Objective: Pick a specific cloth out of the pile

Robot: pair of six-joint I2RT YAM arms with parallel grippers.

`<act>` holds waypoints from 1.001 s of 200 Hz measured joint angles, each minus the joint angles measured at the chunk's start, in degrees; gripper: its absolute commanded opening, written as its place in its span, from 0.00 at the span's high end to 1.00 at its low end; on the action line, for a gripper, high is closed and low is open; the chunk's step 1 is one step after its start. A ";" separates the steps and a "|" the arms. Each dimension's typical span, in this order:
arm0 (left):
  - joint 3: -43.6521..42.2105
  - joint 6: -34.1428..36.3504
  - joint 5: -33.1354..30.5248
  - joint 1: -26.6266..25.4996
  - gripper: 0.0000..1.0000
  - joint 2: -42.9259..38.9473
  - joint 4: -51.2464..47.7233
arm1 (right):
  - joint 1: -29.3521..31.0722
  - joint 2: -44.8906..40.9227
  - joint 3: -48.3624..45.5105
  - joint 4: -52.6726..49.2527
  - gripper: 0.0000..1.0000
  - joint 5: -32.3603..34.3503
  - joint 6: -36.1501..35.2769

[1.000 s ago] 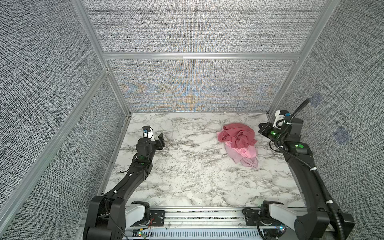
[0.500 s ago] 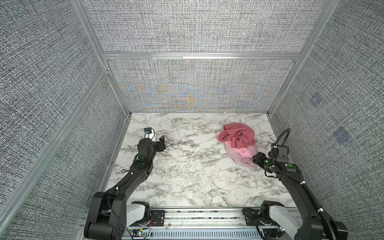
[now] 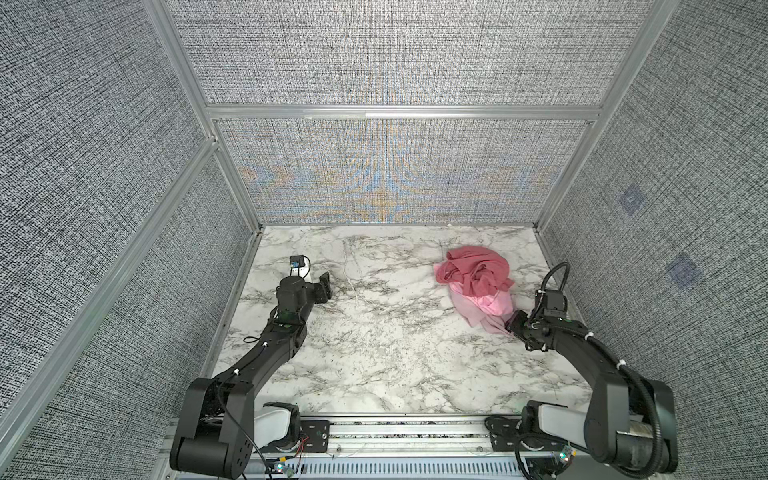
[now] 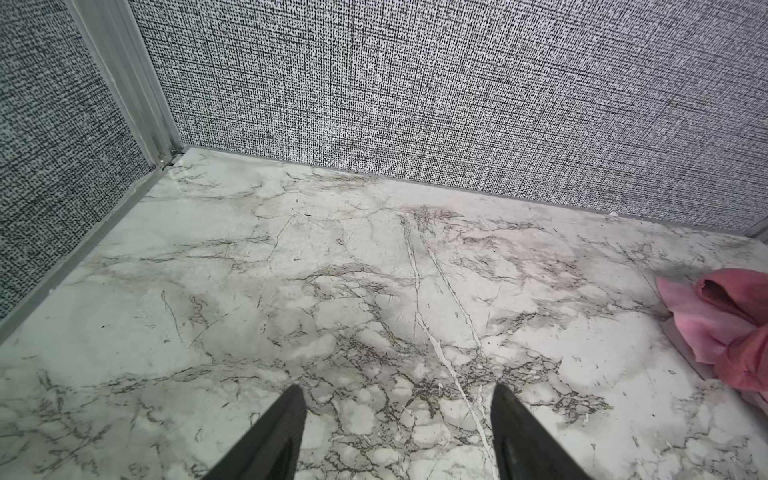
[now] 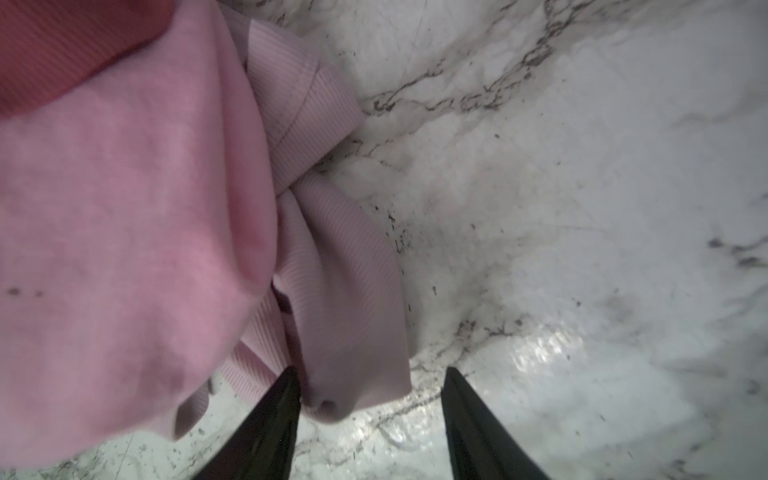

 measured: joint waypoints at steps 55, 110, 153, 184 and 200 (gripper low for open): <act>1.29 0.20 -0.22 0.00 0.28 1.55 0.02 | -0.07 6.40 2.12 5.51 1.00 -0.13 0.02; 1.38 0.33 -1.38 0.00 0.28 0.98 0.00 | -0.07 -4.28 7.04 1.92 1.00 -2.80 0.13; 1.42 0.39 -1.49 0.00 0.28 0.20 0.00 | -0.07 -13.11 17.79 -3.69 1.00 -4.74 0.22; 1.88 0.37 -1.46 0.00 0.28 -0.81 -0.11 | -0.09 -12.44 28.44 -5.40 1.00 -6.91 0.59; 2.14 0.33 -1.46 0.00 0.27 -1.66 -0.68 | -0.15 -10.47 33.22 -5.46 1.00 -8.44 0.94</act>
